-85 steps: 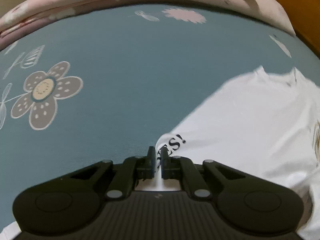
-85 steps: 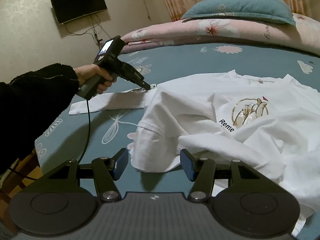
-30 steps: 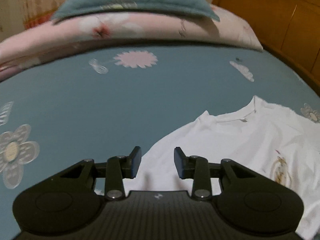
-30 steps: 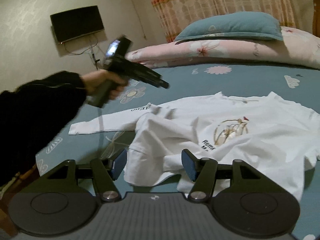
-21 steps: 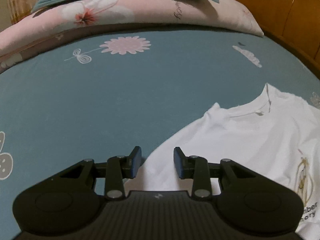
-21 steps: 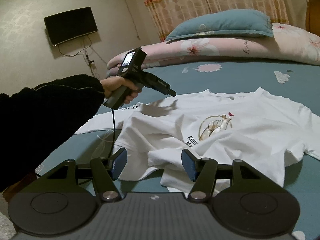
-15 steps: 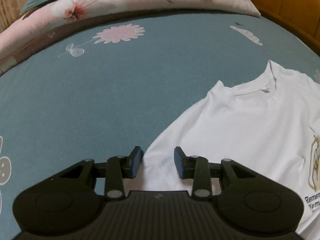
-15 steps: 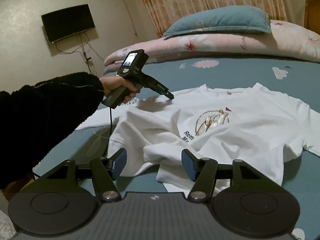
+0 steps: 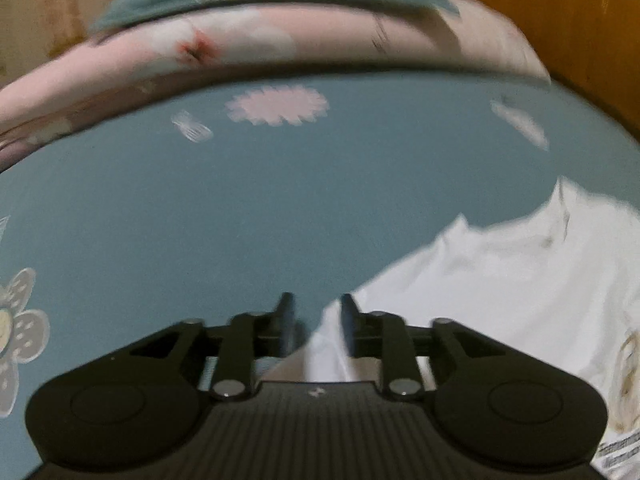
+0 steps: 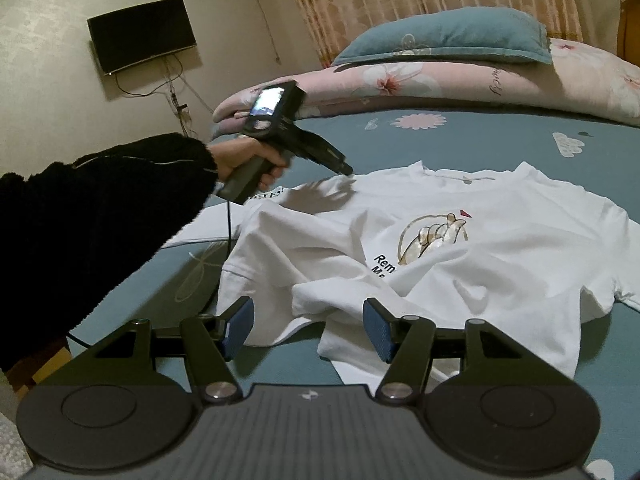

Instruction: Fold clothes

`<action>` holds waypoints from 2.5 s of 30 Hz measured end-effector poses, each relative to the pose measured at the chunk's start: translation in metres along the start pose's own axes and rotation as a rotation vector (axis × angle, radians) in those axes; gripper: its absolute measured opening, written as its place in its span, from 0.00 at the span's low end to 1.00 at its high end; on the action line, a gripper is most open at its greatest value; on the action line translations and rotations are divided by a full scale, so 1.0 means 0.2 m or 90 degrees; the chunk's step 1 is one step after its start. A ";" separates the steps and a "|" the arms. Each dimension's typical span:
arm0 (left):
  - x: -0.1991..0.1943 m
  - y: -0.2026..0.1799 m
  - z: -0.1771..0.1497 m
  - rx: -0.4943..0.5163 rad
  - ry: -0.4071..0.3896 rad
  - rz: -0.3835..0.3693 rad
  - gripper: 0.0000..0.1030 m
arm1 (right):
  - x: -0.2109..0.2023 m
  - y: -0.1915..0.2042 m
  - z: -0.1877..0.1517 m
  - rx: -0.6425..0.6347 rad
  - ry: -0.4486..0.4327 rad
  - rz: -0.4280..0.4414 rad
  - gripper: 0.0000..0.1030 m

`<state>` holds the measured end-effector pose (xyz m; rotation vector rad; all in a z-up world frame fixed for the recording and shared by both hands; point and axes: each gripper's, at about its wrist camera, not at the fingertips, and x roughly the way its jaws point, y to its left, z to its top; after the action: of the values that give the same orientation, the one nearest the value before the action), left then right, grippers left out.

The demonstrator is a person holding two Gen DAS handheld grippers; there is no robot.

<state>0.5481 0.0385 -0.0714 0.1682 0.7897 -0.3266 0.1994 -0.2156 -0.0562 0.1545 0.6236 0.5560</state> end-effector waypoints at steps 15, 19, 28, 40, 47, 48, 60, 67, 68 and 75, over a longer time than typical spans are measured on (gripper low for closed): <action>0.09 0.16 -0.08 -0.203 0.017 -0.052 0.40 | 0.03 0.02 0.00 -0.005 0.011 -0.008 0.65; -0.10 0.22 -0.13 -0.205 -0.022 -0.083 0.48 | 0.02 0.02 0.00 -0.003 0.002 -0.004 0.66; -0.13 0.33 -0.39 -0.221 0.019 -0.045 0.52 | 0.02 0.04 0.01 -0.005 0.001 -0.002 0.66; -0.34 0.39 -0.44 -0.210 -0.018 0.069 0.57 | 0.01 0.07 0.02 -0.006 -0.008 0.007 0.67; -0.49 0.33 -0.72 -0.193 0.028 0.099 0.61 | 0.01 0.09 0.04 -0.003 -0.016 0.007 0.67; -0.52 0.33 -0.76 -0.195 0.027 0.105 0.62 | 0.01 0.09 0.04 0.000 -0.017 0.006 0.67; -0.92 0.01 -0.73 -0.150 0.028 0.016 0.66 | 0.03 0.02 0.01 0.021 0.004 -0.045 0.67; -1.15 -0.28 -0.74 -0.119 -0.007 -0.072 0.67 | -0.03 0.01 -0.03 -0.024 0.008 -0.082 0.67; -1.17 -0.33 -0.75 -0.099 -0.005 -0.077 0.67 | -0.05 0.01 -0.04 -0.039 0.011 -0.092 0.67; -1.26 -0.78 -0.91 0.152 -0.037 -0.046 0.72 | -0.12 0.00 -0.17 -0.136 0.057 -0.148 0.67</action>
<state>0.2065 -0.0020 -0.0195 0.3531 0.6990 -0.4916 0.1636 -0.2304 -0.0710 -0.1439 0.6543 0.4032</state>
